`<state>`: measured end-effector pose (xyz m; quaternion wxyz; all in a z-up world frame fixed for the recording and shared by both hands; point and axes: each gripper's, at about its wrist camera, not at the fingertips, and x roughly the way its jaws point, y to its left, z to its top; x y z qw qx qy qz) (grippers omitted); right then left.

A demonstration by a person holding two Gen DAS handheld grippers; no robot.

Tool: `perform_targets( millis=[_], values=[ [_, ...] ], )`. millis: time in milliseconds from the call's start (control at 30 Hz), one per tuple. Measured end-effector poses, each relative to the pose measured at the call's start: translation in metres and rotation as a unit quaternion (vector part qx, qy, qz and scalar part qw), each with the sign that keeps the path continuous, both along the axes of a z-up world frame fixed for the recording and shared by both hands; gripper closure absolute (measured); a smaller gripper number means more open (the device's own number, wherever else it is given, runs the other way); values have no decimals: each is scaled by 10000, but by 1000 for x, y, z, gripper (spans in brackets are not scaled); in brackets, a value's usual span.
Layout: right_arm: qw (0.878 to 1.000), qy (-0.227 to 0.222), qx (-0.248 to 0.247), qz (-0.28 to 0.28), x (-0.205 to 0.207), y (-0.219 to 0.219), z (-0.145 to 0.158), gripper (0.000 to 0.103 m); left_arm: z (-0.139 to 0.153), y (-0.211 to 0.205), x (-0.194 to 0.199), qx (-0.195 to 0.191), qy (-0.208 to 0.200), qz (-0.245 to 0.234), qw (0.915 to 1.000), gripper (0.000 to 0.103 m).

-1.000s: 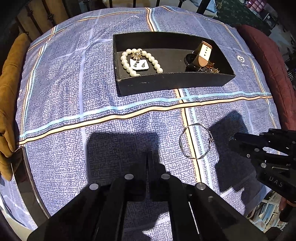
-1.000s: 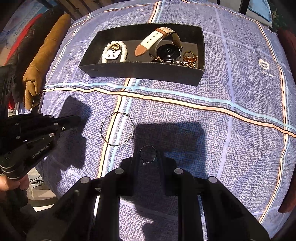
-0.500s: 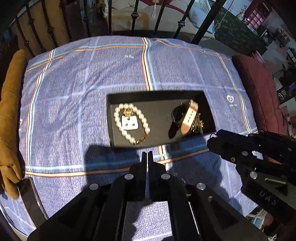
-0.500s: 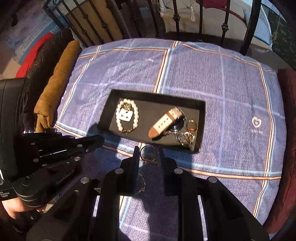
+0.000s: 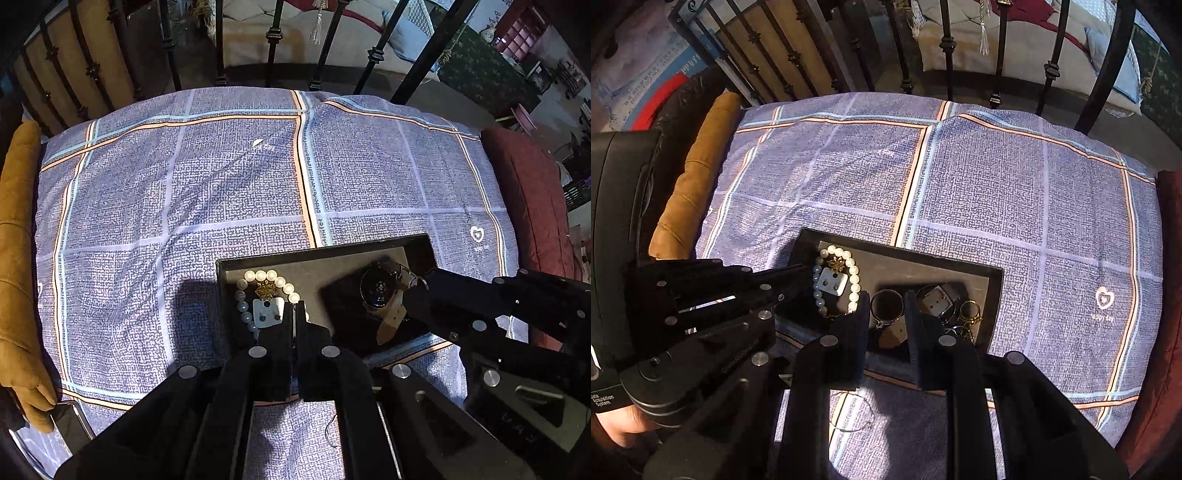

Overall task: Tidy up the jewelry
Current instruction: 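Carry the silver ring into the black box and open the right gripper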

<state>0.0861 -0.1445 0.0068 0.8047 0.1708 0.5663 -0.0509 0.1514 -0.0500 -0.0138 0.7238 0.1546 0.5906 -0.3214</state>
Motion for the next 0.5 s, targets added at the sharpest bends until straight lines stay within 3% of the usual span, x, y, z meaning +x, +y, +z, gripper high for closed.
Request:
perform_targets(
  millis=[167, 233, 300, 367, 500],
  values=[
    [9998, 205, -23, 22, 13, -6, -11, 82, -8, -3, 10, 42, 61, 46, 10000, 102],
    [9993, 349, -118, -36, 14, -9, -14, 77, -8, -1, 11, 71, 13, 73, 9999, 98],
    [9991, 383, -131, -148, 11, -13, -15, 63, -6, 2, 11, 76, -61, 67, 9999, 81],
    [9987, 387, -166, -299, 3, -19, -14, 44, -2, 8, 7, 15, -149, 55, 9999, 50],
    [9977, 286, -126, -609, -24, -29, -8, 22, 2, 22, -14, -37, -235, -21, 9997, 20]
  ],
)
